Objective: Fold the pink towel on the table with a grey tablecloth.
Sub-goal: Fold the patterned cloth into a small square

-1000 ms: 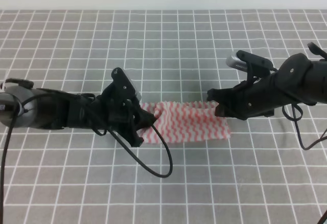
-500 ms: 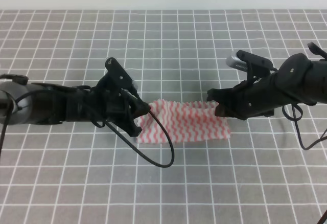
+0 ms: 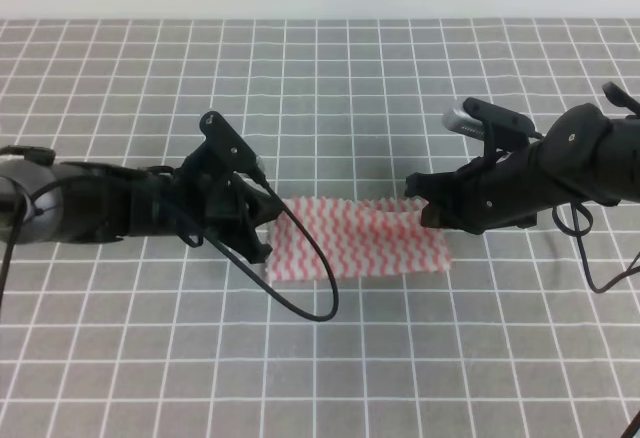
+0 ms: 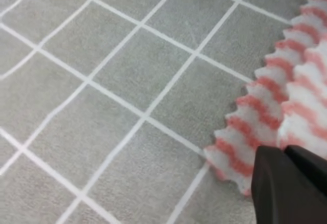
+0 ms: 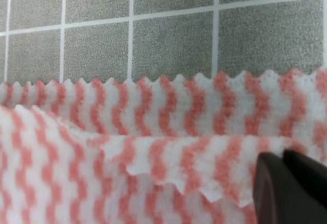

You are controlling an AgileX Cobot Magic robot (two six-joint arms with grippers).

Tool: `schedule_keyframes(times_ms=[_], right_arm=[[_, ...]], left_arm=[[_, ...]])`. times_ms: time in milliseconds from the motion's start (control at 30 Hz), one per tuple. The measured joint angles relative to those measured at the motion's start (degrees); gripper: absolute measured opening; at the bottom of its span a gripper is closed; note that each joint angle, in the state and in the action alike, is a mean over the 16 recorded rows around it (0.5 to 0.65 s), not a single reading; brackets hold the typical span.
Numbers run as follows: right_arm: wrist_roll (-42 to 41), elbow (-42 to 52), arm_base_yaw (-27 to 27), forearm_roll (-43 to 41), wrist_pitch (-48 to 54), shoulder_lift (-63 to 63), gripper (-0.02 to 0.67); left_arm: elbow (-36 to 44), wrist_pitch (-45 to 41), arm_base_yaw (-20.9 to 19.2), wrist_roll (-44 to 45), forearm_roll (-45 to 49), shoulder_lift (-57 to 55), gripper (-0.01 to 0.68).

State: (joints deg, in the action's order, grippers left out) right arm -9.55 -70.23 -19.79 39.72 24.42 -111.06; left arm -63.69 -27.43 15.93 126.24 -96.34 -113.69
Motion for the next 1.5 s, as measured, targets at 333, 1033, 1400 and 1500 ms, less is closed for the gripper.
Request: schedule_keyframes(times_ms=[333, 1033, 1400, 1500], right_arm=[[0.02, 0.0, 0.0, -0.05, 0.0, 0.02, -0.015], [0.06, -0.01, 0.0, -0.1, -0.01, -0.17, -0.015], [0.07, -0.01, 0.0, -0.1, -0.02, -0.17, -0.015], [0.07, -0.01, 0.0, -0.1, -0.02, -0.17, -0.015]], left_arm=[[-1.78, 1.99, 0.01, 0.75, -1.59, 0.08, -0.003], [-2.38, 4.89, 0.09, -4.09, -1.5, 0.49, 0.132], [-2.35, 1.8, 0.14, -7.26, -2.51, 3.94, 0.275], [-2.22, 0.0, 0.48, -9.09, -1.69, 4.26, 0.256]])
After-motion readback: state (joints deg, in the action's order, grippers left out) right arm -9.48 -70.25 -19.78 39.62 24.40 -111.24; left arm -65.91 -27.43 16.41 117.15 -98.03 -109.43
